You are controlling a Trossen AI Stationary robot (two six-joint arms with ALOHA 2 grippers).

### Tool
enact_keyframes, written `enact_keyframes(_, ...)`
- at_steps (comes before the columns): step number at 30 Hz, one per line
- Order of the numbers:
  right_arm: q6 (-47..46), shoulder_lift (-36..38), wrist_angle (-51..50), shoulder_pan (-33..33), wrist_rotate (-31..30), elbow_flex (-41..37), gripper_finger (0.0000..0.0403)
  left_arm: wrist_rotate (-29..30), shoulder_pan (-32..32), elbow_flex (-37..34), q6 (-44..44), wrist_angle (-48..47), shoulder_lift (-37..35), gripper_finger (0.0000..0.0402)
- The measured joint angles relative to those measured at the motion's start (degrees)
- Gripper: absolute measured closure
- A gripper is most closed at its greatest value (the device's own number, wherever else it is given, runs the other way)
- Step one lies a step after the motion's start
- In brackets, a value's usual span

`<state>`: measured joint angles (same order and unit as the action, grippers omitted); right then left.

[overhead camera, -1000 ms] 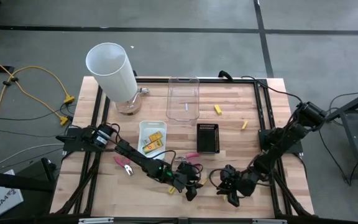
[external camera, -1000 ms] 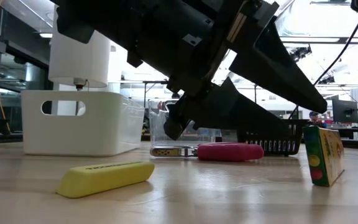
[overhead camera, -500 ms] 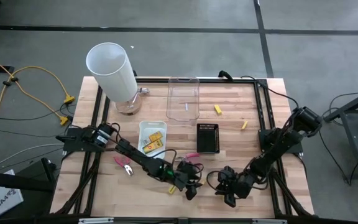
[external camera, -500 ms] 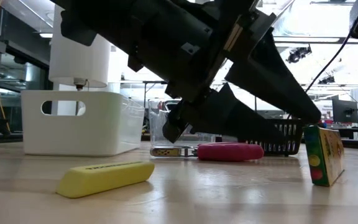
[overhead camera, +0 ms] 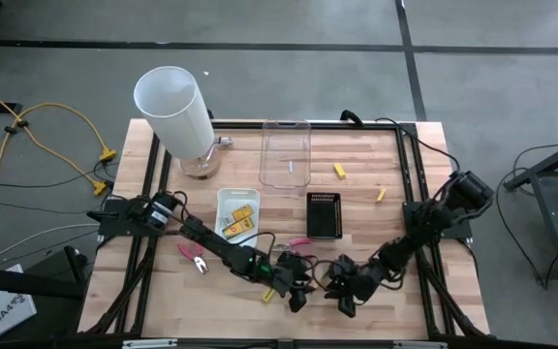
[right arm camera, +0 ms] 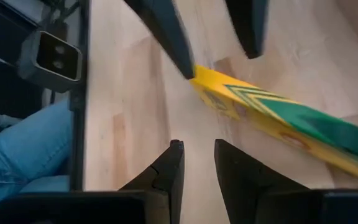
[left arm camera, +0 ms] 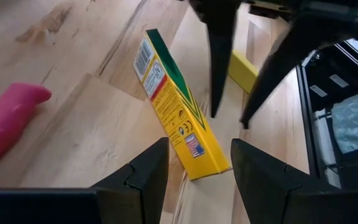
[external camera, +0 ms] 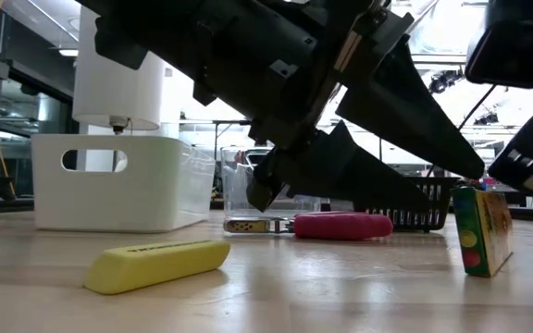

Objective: Pick & Place School Supplies
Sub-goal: Put the box of crayon into the white bin

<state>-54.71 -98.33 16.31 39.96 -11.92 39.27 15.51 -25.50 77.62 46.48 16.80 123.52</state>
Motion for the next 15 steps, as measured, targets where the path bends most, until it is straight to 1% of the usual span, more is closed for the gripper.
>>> enact_keyframes(15,3.6,-0.7,1.1,-3.1,-1.4,0.0,0.0321,-0.7,0.4,0.0,-1.2,-0.1,0.0,0.0233)
